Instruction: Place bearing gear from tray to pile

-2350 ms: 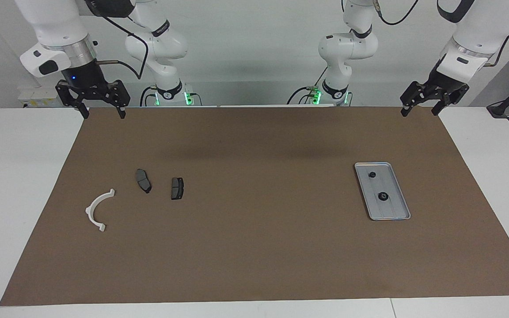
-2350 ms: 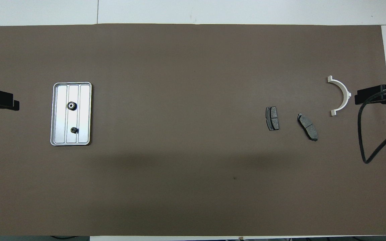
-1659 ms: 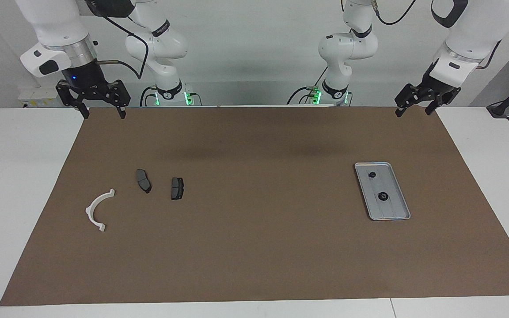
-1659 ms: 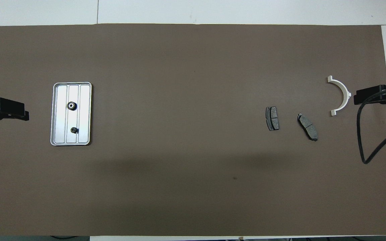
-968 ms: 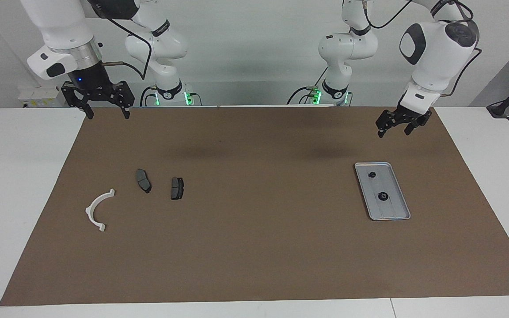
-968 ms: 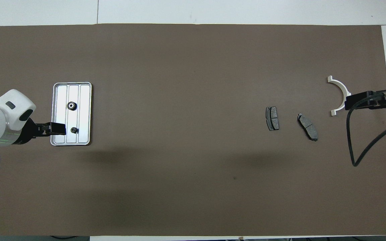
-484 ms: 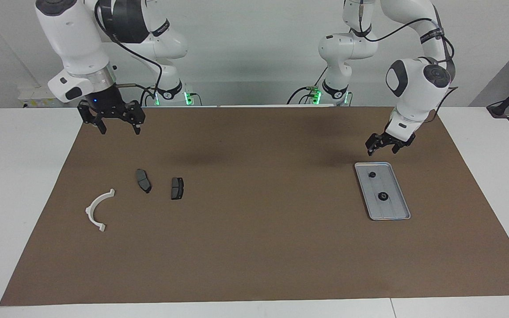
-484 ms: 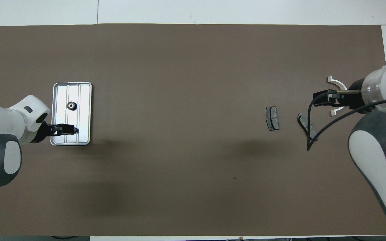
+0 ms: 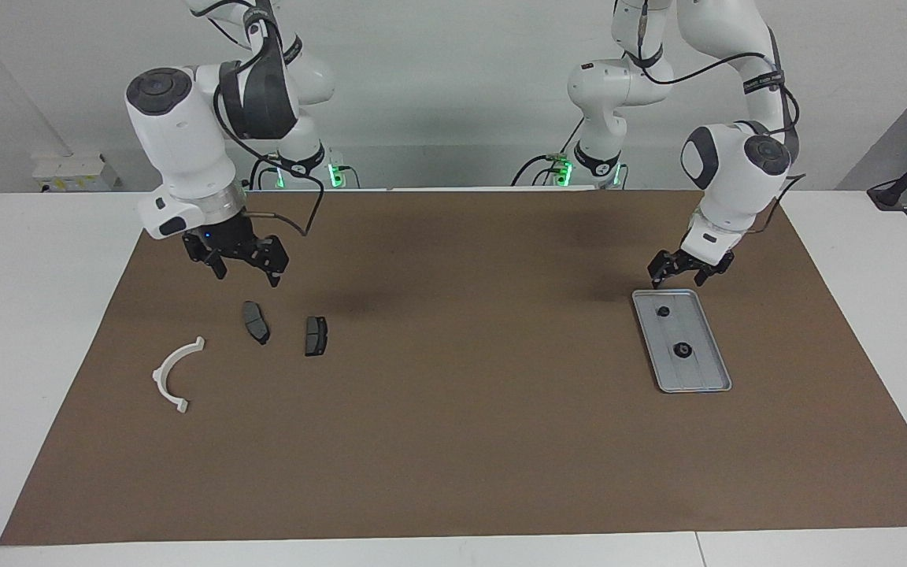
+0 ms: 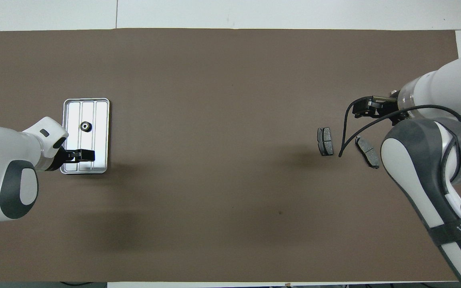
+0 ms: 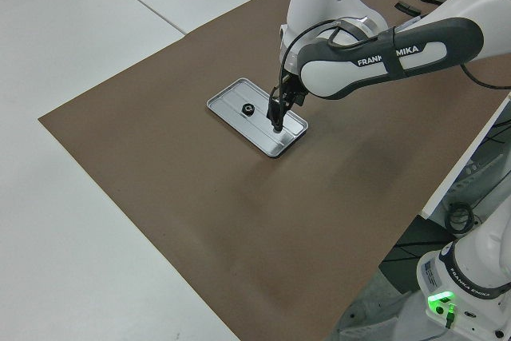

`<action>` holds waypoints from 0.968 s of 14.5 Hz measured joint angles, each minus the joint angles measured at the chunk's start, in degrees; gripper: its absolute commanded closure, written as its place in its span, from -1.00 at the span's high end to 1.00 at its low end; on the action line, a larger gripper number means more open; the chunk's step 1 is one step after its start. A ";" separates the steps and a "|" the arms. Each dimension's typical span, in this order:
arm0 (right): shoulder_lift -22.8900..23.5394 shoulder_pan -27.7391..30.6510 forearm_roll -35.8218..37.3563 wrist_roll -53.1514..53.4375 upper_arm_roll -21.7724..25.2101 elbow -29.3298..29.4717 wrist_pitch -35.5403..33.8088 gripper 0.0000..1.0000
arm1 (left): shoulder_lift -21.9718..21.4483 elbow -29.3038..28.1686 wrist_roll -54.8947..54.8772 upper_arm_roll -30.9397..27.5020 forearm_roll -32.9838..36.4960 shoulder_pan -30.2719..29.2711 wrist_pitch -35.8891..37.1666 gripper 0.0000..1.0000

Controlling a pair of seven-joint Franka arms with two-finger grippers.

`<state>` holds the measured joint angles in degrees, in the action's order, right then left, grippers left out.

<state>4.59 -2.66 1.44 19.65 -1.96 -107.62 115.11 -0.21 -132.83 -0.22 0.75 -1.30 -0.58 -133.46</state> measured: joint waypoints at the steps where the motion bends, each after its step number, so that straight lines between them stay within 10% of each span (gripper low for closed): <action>1: 0.69 0.00 0.00 0.19 0.00 -0.01 0.70 1.00 | 0.61 -0.13 -0.03 0.04 0.00 0.01 -0.89 0.98; 14: 3.01 0.02 0.00 0.21 0.02 -1.09 4.34 1.00 | 5.91 -0.38 -0.05 0.30 0.00 0.10 -7.63 0.82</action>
<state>7.60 -2.64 1.44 19.87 -1.93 -108.71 119.45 5.70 -133.21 -0.27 1.05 -1.30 -0.49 -141.09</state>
